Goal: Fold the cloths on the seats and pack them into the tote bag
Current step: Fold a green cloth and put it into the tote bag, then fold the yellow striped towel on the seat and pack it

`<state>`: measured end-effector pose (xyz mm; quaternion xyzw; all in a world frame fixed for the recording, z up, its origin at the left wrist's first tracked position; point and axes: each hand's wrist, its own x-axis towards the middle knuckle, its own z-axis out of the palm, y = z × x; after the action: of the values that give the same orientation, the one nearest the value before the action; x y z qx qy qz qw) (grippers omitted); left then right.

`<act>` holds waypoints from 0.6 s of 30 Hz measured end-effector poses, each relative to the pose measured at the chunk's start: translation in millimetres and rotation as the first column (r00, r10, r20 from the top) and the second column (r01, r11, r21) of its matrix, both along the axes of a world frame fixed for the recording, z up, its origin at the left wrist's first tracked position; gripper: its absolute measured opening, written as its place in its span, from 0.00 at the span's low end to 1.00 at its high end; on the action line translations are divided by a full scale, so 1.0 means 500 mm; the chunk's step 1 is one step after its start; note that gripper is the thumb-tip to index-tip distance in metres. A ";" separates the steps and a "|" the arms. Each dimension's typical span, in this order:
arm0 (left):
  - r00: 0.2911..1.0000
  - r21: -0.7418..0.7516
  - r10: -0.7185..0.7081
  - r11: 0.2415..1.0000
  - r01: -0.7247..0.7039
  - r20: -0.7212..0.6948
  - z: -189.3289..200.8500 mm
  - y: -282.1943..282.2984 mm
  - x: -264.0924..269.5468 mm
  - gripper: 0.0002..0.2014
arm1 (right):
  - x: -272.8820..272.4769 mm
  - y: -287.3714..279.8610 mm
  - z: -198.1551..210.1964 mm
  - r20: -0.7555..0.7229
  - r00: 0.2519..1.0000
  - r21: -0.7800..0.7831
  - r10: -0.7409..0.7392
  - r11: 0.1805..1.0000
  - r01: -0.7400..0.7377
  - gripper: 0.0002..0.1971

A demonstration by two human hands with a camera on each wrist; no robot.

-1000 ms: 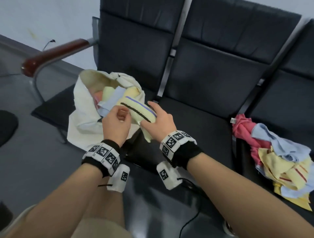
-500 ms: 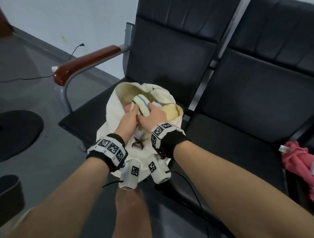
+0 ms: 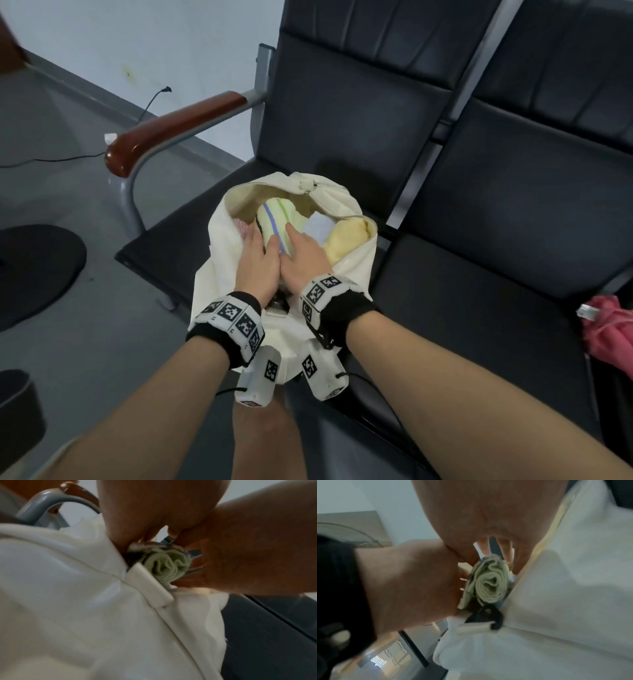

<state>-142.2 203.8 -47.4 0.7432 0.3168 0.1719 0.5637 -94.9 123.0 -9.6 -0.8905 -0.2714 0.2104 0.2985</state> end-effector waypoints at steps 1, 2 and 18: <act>1.000 0.107 0.013 0.994 -0.013 -0.003 0.015 -0.016 -0.008 0.30 | -0.006 -0.020 0.010 0.045 0.999 0.028 -0.012 1.000 0.010 0.30; 1.000 0.203 0.026 0.979 -0.025 -0.004 0.027 -0.032 -0.014 0.28 | -0.009 -0.043 0.020 0.072 0.997 0.048 -0.021 0.999 0.017 0.30; 0.992 -0.153 0.018 0.988 0.002 0.127 0.155 -0.567 -0.003 0.24 | -0.014 -0.559 0.219 0.233 0.900 0.067 -0.368 0.929 0.363 0.25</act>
<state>-143.5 -79.8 30.0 0.6839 0.2952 0.1970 0.6374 -102.1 -156.7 99.9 -0.9411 -0.1361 0.0376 0.3073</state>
